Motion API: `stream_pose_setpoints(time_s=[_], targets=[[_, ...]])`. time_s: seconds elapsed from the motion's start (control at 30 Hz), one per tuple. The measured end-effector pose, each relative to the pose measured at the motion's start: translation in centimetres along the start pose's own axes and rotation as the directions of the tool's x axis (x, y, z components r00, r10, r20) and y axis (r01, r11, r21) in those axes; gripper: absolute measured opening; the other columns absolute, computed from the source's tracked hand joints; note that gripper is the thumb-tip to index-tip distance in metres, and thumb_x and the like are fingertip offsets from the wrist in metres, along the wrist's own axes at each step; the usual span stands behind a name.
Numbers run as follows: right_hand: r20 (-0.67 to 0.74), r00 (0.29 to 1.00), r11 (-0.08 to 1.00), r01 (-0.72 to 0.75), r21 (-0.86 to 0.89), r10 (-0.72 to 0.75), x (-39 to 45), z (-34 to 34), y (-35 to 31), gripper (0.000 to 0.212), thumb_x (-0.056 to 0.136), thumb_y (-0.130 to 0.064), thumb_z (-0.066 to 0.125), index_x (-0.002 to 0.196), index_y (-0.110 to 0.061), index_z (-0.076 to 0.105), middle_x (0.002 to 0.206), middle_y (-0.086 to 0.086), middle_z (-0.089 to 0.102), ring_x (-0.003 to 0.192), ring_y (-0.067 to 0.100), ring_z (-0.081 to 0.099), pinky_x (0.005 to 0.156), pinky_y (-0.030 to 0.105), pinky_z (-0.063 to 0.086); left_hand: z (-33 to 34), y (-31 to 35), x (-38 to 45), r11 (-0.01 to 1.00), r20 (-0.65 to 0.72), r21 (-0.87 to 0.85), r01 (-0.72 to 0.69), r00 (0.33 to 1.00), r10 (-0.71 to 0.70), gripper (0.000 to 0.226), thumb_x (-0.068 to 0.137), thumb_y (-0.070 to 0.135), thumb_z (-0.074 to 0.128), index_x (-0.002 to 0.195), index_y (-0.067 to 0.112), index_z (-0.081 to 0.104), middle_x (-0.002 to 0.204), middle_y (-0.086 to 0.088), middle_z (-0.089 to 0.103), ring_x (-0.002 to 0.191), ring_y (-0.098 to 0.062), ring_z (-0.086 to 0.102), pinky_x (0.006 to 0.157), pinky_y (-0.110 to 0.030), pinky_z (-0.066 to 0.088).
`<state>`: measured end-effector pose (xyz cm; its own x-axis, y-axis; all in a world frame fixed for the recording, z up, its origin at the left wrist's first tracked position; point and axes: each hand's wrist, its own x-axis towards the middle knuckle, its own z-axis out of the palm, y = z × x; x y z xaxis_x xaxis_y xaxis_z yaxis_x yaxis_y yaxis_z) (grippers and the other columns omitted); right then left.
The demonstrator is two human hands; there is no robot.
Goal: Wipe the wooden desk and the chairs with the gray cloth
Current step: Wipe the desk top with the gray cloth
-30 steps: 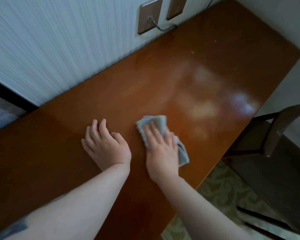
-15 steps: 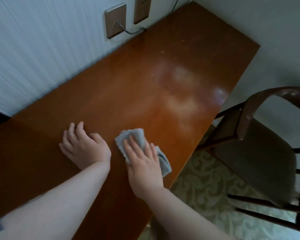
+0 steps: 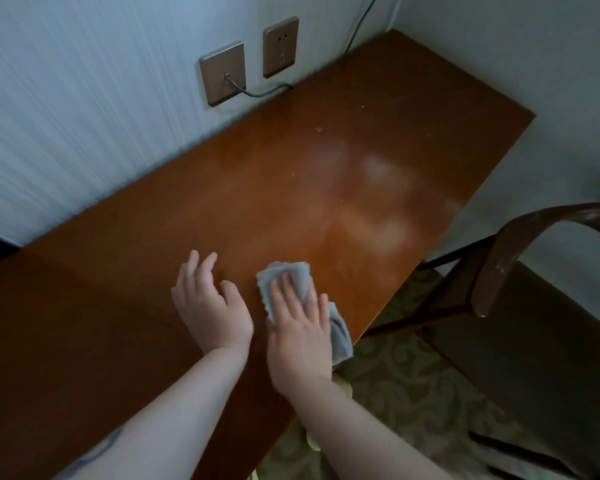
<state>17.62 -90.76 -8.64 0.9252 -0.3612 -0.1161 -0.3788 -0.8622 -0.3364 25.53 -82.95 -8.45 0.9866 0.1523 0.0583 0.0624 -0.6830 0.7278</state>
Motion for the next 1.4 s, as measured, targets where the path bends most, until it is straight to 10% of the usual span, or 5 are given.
stream_pose_setpoints(time_s=[0.13, 0.37, 0.57, 0.83, 1.4], targets=[[0.216, 0.911, 0.926, 0.372, -0.059, -0.352, 4.6, -2.0, 1.8, 0.07, 0.1, -0.032, 0.039, 0.153, -0.033, -0.007, 0.161, -0.011, -0.007, 0.145, 0.018, -0.022, 0.117, 0.041, -0.017, 4.0, 3.2, 0.8, 0.991, -0.041, 0.016, 0.132, 0.991, -0.131, 0.038, 0.096, 0.012, 0.041, 0.132, 0.014, 0.056, 0.15, -0.005, 0.039, 0.142, -0.022, 0.026, 0.118, -0.047, 0.014], [-0.141, 0.88, 0.89, -0.455, 0.032, 0.454, 8.2, -5.5, 11.7, 0.061, 0.101, -0.023, 0.035, 0.155, -0.026, 0.008, 0.162, -0.009, 0.006, 0.148, 0.024, -0.001, 0.12, 0.041, 0.001, 8.3, 5.6, 0.8, 0.982, 0.04, 0.189, 0.015, 0.999, -0.023, 0.039, 0.101, 0.024, 0.036, 0.138, 0.022, 0.047, 0.154, 0.002, 0.032, 0.145, -0.016, 0.018, 0.119, -0.039, 0.003], [0.099, 0.977, 0.982, 0.188, 0.015, -0.189, 7.4, -3.9, 5.6, 0.058, 0.099, -0.029, 0.04, 0.154, -0.03, 0.018, 0.161, -0.01, 0.012, 0.143, 0.028, 0.012, 0.116, 0.047, 0.017, 8.9, 5.7, 1.4, 0.96, 0.055, 0.277, 0.037, 0.997, -0.054, 0.042, 0.096, 0.016, 0.041, 0.138, 0.018, 0.049, 0.152, 0.0, 0.037, 0.144, -0.019, 0.022, 0.118, -0.045, 0.008], [-0.132, 0.965, 0.972, -0.231, -0.03, 0.226, 7.8, -5.2, 13.0, 0.061, 0.097, -0.021, 0.042, 0.154, -0.023, 0.021, 0.16, -0.003, 0.02, 0.148, 0.024, 0.008, 0.119, 0.037, 0.002, 8.6, 6.0, 1.2, 0.926, 0.091, 0.378, 0.021, 0.994, -0.06, 0.042, 0.1, 0.022, 0.037, 0.142, 0.022, 0.042, 0.155, 0.002, 0.031, 0.146, -0.018, 0.016, 0.119, -0.044, 0.005], [-0.044, 0.999, 0.999, 0.014, -0.031, -0.015, 6.5, -5.5, 13.4, 0.063, 0.094, -0.019, 0.04, 0.153, -0.025, 0.022, 0.158, -0.006, 0.02, 0.146, 0.022, 0.018, 0.118, 0.039, 0.003, 9.1, 6.5, 1.0, 0.889, 0.075, 0.457, 0.018, 0.995, -0.059, 0.043, 0.098, 0.02, 0.036, 0.141, 0.018, 0.043, 0.153, -0.001, 0.034, 0.144, -0.021, 0.02, 0.119, -0.047, 0.01]])
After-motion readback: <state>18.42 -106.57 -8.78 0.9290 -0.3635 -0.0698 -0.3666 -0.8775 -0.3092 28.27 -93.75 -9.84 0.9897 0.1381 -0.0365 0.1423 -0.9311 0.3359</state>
